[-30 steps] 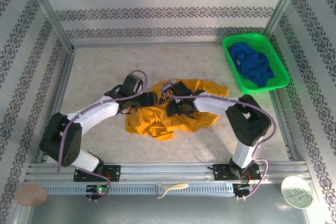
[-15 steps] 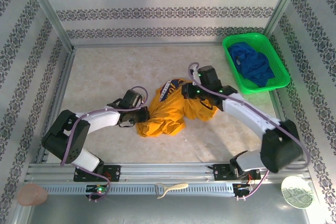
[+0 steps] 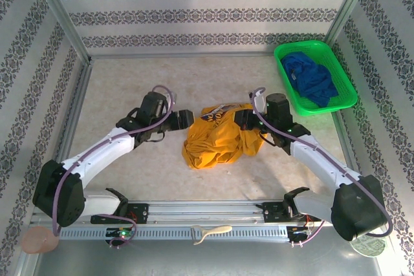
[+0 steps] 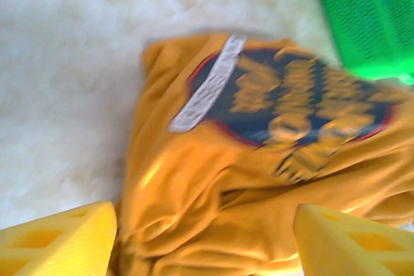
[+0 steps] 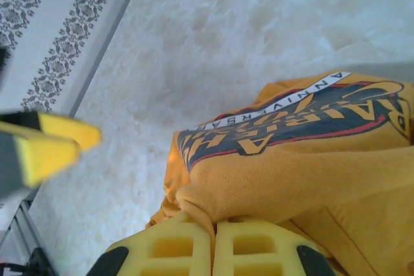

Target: Fold the inside-out t-shirt

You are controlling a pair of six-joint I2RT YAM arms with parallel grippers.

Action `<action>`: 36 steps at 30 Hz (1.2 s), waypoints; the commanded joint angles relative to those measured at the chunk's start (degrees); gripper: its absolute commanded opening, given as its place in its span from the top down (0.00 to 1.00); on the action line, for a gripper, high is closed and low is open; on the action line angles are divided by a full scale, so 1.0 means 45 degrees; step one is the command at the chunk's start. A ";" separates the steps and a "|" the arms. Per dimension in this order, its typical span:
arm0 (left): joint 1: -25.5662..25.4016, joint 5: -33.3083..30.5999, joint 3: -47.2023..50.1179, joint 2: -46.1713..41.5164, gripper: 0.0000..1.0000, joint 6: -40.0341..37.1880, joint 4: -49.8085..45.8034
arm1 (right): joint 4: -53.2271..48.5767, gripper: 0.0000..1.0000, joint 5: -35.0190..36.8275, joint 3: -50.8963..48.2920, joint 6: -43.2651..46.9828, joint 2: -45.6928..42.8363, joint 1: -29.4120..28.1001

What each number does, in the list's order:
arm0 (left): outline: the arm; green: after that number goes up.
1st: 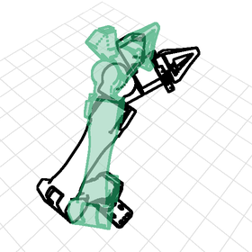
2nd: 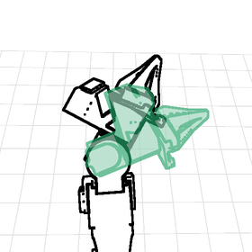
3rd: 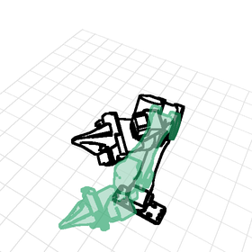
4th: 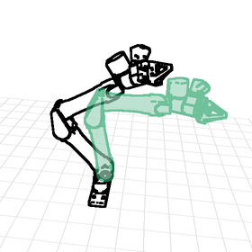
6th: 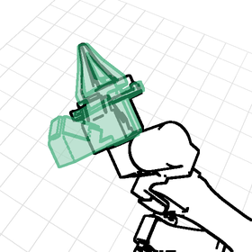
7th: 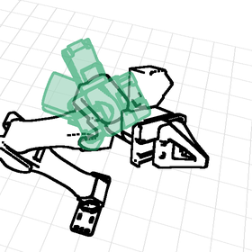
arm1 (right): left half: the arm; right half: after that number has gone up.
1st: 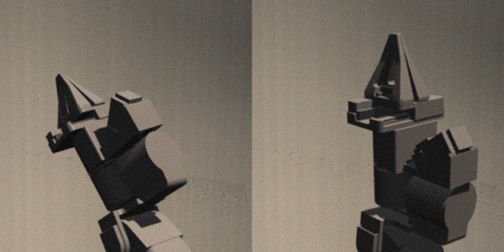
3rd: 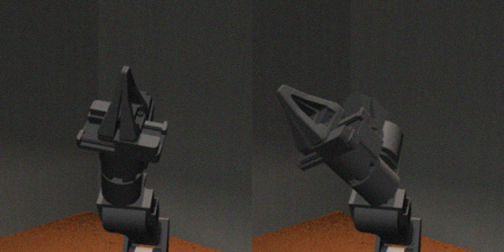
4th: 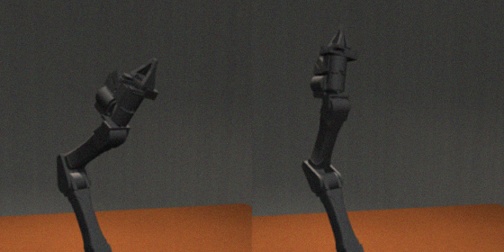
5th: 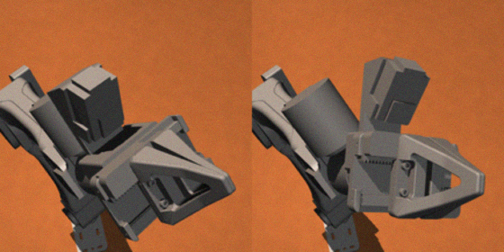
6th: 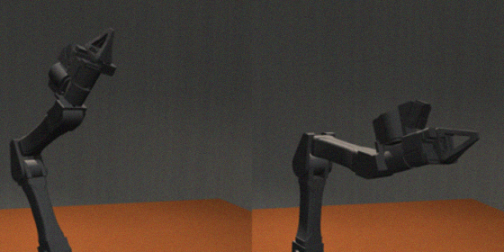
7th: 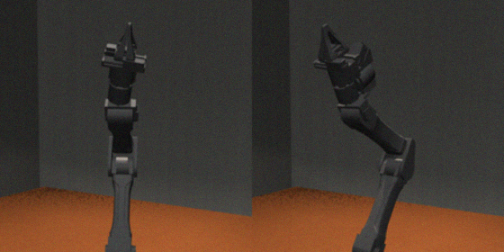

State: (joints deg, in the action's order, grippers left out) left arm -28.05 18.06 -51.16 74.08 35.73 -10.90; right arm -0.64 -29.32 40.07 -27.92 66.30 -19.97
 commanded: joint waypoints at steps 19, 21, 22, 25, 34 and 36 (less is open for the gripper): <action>-0.2627 -0.1663 -0.3432 0.5451 0.24 -0.4726 0.1197 | 0.0792 1.00 -0.0751 -0.0348 -0.0018 -0.0729 0.0041; -0.2618 -0.1892 -0.3696 0.5593 0.24 -0.4869 0.1207 | 0.0653 1.00 -0.0647 -0.0428 -0.0001 -0.0836 0.0042; -0.2614 -0.1995 -0.3747 0.5541 0.24 -0.4916 0.1154 | 0.0569 1.00 -0.0583 -0.0481 0.0045 -0.0906 0.0035; -0.2595 -0.2299 -0.3507 0.5004 0.24 -0.5216 0.1284 | 0.0419 1.00 -0.0476 -0.0623 0.0111 -0.1111 0.0082; -0.2379 -0.2192 -0.3130 0.4255 0.27 -0.5826 0.1663 | 0.0395 1.00 -0.0534 -0.0533 0.0148 -0.1008 0.0100; -0.2379 -0.1596 -0.3419 0.4571 0.26 -0.6012 0.1489 | 0.0378 1.00 -0.0508 -0.0454 0.0135 -0.0992 0.0099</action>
State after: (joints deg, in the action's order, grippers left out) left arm -39.27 8.45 -65.10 93.65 11.51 -5.19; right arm 0.23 -30.96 37.60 -28.14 62.39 -19.97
